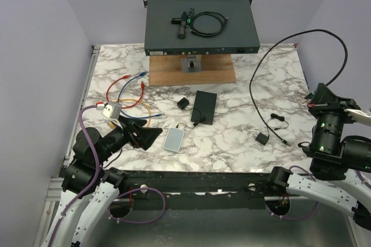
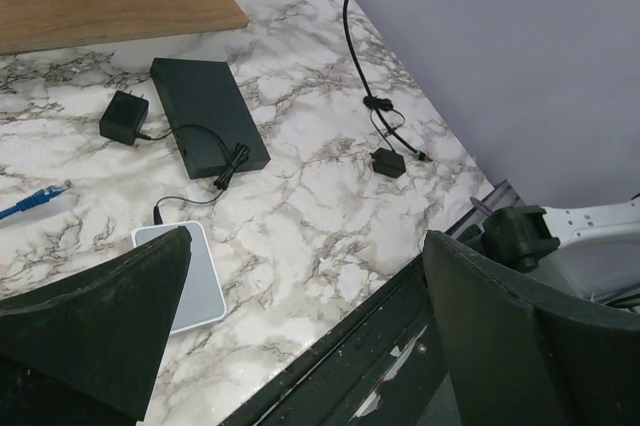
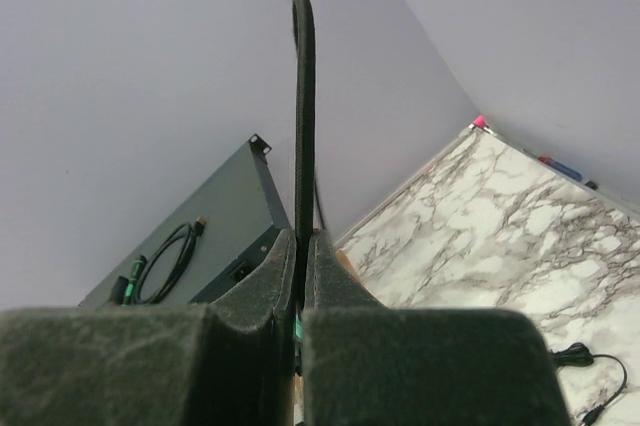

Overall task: Insert the plug into the switch port
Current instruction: Pick up the connector from the center of the board.

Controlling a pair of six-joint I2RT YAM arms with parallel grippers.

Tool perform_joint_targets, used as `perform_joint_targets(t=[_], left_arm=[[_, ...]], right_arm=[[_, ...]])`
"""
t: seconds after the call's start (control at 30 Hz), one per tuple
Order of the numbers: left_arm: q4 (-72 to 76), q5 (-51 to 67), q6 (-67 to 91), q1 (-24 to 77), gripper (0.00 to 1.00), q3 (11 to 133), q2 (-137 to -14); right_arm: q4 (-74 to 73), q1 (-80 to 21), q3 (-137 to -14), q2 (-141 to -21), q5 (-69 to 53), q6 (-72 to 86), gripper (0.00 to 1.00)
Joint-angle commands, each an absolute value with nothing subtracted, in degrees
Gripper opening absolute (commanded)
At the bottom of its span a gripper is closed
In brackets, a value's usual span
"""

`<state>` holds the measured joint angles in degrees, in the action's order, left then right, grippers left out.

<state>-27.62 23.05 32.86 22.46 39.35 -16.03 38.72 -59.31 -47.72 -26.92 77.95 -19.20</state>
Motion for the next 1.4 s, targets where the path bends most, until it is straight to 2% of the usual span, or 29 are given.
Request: perform_joint_targets(t=[0.0,0.1,0.27,0.4,0.57,1.0,1.37], left_arm=[[-25.0,24.7,33.3,22.2,0.99,39.0,-17.2],[-24.5,24.8,33.7,22.2,0.99,39.0,-17.6],[-22.7,26.2,35.1,22.2,0.99,39.1,-18.2],[-19.8,29.4,37.5,22.2,0.98,38.9,-19.6],[-11.2,35.1,42.9,22.2,0.98,36.2,-22.0],[9.7,38.6,54.3,24.4,0.99,30.0,-30.6],[23.9,35.0,60.0,30.7,0.99,27.9,-40.1]], right_arm=[[56.2,-59.4,-47.9,-27.6,76.7,-33.6,0.01],[58.9,-59.4,-47.0,-29.2,76.4,-34.7,0.01],[47.7,-59.5,-42.5,-32.2,77.1,-21.6,0.01],[26.7,-59.4,-41.7,-33.8,74.6,2.5,0.01],[18.0,-59.4,-38.7,-36.4,69.2,19.5,0.01],[25.0,-59.4,-27.4,-34.9,52.7,41.7,0.01],[40.6,-59.4,-20.4,-40.6,43.8,54.5,0.01]])
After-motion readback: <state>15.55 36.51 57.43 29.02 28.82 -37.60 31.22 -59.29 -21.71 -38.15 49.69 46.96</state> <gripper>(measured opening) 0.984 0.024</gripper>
